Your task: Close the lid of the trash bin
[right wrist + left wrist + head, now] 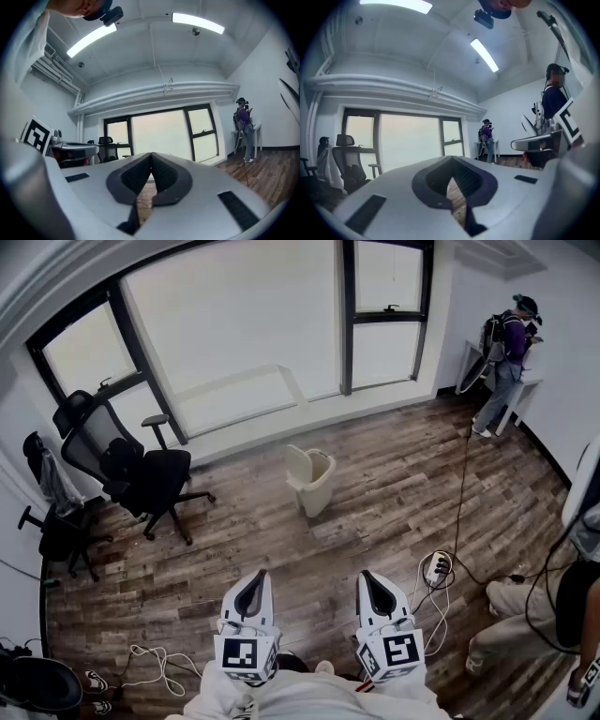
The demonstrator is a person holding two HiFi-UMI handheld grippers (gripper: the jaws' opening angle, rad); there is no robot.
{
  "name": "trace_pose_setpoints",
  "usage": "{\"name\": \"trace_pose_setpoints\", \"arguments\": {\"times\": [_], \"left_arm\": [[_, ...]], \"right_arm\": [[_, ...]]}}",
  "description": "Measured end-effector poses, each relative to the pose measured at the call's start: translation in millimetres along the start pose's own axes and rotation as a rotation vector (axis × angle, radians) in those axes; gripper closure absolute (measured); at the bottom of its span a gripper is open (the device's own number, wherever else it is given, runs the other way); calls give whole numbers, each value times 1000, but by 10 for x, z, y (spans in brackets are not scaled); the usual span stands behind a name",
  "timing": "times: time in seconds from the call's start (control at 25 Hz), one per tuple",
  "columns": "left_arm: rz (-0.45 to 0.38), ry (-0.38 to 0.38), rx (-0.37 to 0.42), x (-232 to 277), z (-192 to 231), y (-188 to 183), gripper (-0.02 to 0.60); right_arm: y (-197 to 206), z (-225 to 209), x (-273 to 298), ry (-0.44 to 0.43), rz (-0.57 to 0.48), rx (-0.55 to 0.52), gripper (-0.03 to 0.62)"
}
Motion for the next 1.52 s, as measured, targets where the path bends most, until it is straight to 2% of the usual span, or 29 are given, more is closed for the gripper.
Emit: {"name": "trace_pose_setpoints", "arguments": {"times": [0.32,0.64,0.92,1.12,1.52], "left_arm": [[6,0,-18,127,-99,39,575],[0,33,-19,701,115,75,575],[-1,39,-58,1465,593,104,575],[19,27,-92,2014,1177,106,575],[38,25,-86,2952,2152,65,574]], "right_arm": [[74,-176,-68,13,6,8,571],[80,-320,436,43,22,-1,571],[36,-432,1276,54,63,-22,571],[-125,-372,2091,45,92,-39,571],[-274,-276,3457,24,135,-50,571]]}}
Point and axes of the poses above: the fingertips, and each gripper's own axes: x forward along the fingers, z to its left, y out of its underside, the point moved 6 cm from there along -x, backward along the fingers, and after that the axes turned 6 degrees about z, right-handed, at the moved point
